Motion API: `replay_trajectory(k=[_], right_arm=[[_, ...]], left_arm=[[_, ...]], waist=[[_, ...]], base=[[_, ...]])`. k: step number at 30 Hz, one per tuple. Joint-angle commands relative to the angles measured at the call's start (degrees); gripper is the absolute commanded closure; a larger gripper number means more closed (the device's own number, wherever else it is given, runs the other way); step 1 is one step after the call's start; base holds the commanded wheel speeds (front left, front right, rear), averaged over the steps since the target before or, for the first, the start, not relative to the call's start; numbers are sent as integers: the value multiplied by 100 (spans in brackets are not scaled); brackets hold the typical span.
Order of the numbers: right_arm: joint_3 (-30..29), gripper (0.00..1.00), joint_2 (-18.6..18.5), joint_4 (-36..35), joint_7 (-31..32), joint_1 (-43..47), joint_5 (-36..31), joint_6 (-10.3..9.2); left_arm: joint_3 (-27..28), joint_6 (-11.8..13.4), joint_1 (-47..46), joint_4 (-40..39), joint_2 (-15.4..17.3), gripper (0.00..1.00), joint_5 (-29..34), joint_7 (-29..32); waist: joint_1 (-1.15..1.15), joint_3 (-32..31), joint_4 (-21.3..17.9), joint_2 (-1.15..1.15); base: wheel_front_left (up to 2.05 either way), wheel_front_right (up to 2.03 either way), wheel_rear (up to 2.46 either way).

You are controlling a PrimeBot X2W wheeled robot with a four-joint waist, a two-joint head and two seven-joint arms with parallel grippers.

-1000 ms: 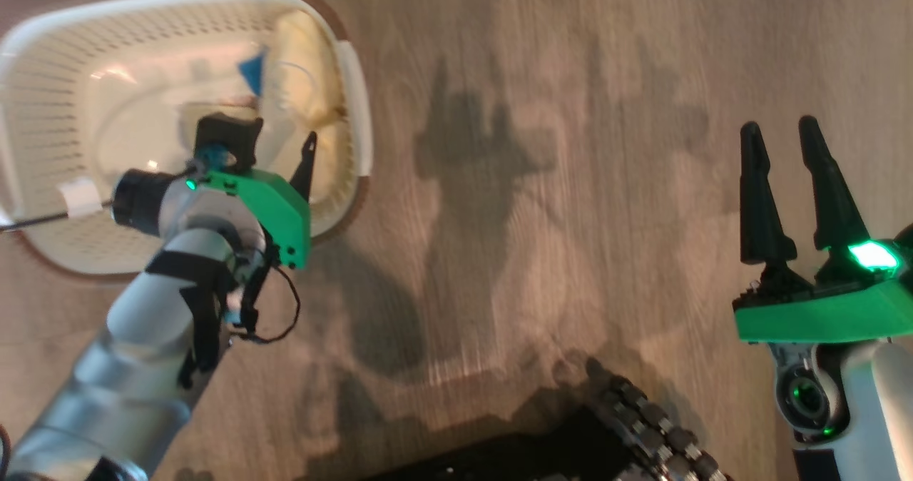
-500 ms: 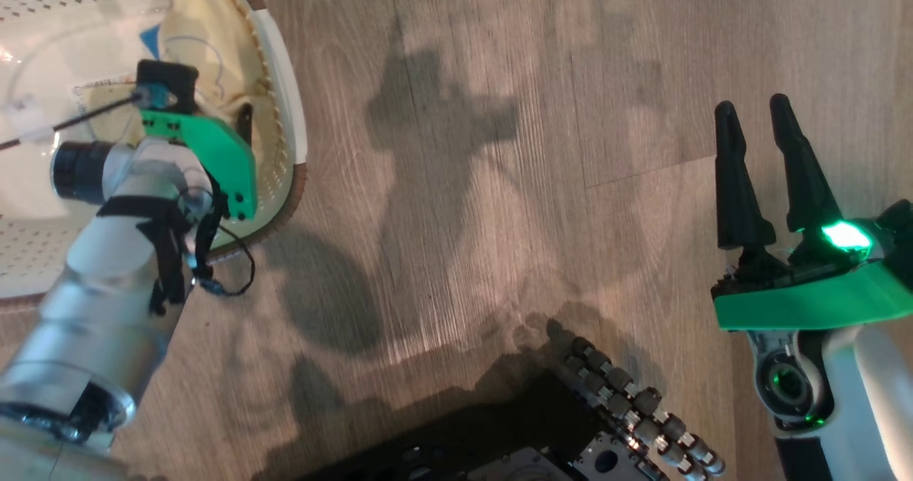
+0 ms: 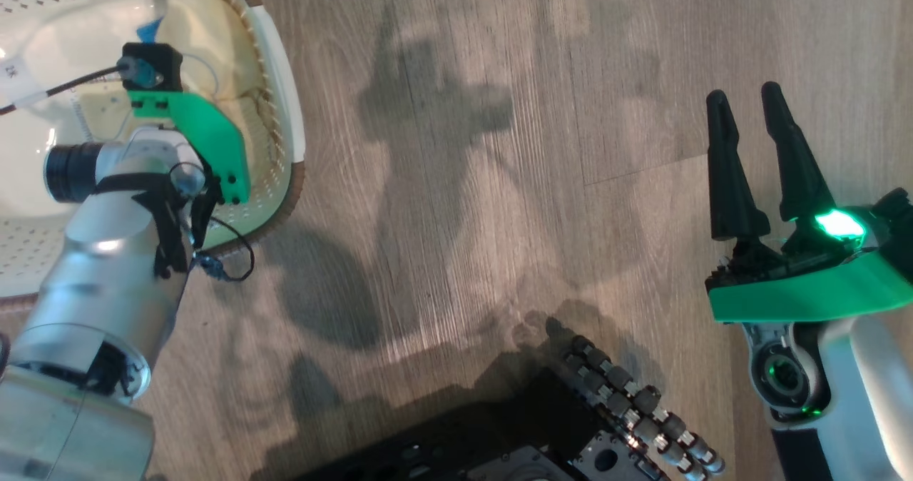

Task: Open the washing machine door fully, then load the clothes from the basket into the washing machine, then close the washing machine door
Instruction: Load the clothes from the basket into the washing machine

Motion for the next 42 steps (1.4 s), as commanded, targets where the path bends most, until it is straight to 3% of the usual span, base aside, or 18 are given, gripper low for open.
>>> replay_trajectory(k=[1, 17, 24, 28, 42], right_arm=[[47, 0, -65, -117, -53, 151, 44, -16], [-548, 0, -65, -110, -53, 210, -415, -16], [-715, 0, -65, -96, -53, 329, -767, -16], [-804, 0, -65, -80, -53, 418, -915, -16], [-1170, 0, -120, -62, -53, 768, -1514, -16]], left_arm=[[96, -15, 46, 28, 70, 100, -53, -64], [-127, -110, -80, 218, -195, 100, 96, -1348], [-310, -5, 85, -73, -234, 100, 317, -1763], [-320, 159, 294, -537, -215, 100, 438, -1817], [410, 865, 1892, -3413, 42, 100, 725, -1824]], waist=[[0, -17, 15, 0], [0, -425, 600, 0], [0, -753, 899, 0], [0, -964, 1075, 0], [0, -1932, 1770, 0]], base=[[0, 0, 0], [0, 0, 0], [0, 0, 0], [0, 0, 0], [0, 0, 0]])
